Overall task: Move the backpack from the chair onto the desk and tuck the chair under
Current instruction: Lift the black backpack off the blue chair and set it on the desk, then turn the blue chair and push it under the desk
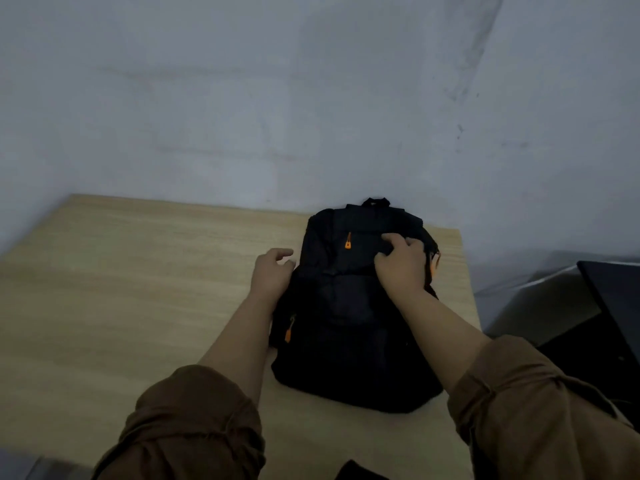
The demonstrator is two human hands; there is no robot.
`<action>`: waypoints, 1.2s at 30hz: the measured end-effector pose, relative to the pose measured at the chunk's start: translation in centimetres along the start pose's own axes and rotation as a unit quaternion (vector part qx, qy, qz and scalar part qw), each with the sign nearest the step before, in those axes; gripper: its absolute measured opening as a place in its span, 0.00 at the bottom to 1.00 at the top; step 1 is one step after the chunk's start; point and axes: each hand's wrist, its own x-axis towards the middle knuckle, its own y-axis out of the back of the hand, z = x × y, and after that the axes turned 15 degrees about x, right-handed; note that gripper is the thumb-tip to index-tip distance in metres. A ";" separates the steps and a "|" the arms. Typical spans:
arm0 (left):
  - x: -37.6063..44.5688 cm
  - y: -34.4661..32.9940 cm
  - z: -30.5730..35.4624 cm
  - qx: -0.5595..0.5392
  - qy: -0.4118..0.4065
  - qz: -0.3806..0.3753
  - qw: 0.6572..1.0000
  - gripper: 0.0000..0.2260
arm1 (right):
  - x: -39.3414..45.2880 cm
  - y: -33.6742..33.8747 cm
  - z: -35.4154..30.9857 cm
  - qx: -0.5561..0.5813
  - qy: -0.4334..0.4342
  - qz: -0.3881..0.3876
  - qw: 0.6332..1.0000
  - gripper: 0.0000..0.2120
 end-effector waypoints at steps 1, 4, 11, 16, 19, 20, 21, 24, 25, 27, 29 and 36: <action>-1.5 0.7 -0.8 -0.012 -0.002 0.008 1.000 0.11 | -1.4 -0.2 -0.5 0.005 0.019 -0.028 0.999 0.19; -6.7 2.6 -3.9 -0.042 0.001 0.036 0.998 0.07 | -6.4 -1.5 -1.4 0.015 0.075 -0.108 0.991 0.14; -19.9 6.9 -11.4 -0.142 0.061 0.118 0.981 0.06 | -19.4 -6.8 -3.7 0.031 0.144 -0.256 0.955 0.13; -28.8 12.3 -19.3 -0.169 0.125 0.197 0.957 0.08 | -30.5 -11.9 -6.4 0.024 0.186 -0.366 0.912 0.15; -34.2 15.8 -23.8 -0.184 0.165 0.245 0.937 0.07 | -37.5 -14.7 -8.0 0.019 0.210 -0.422 0.882 0.16; -36.4 17.1 -25.6 -0.190 0.182 0.267 0.927 0.07 | -40.5 -15.8 -8.5 0.016 0.217 -0.445 0.869 0.16; -38.0 18.0 -26.8 -0.197 0.196 0.283 0.918 0.08 | -42.5 -16.5 -8.9 0.014 0.223 -0.461 0.859 0.15; -44.1 21.2 -31.7 -0.205 0.232 0.320 0.895 0.09 | -50.0 -19.1 -9.7 0.014 0.237 -0.502 0.832 0.14; -46.3 22.2 -33.5 -0.208 0.242 0.331 0.888 0.09 | -52.6 -19.9 -10.0 0.018 0.242 -0.514 0.823 0.14; -51.3 24.5 -37.4 -0.208 0.262 0.353 0.874 0.08 | -58.7 -21.6 -10.3 0.032 0.245 -0.545 0.801 0.13; -56.0 26.7 -41.2 -0.202 0.284 0.377 0.858 0.08 | -64.6 -23.0 -10.5 0.039 0.236 -0.581 0.778 0.13; -69.9 32.4 -50.9 -0.181 0.338 0.457 0.802 0.07 | -81.6 -27.5 -10.0 0.040 0.226 -0.656 0.719 0.12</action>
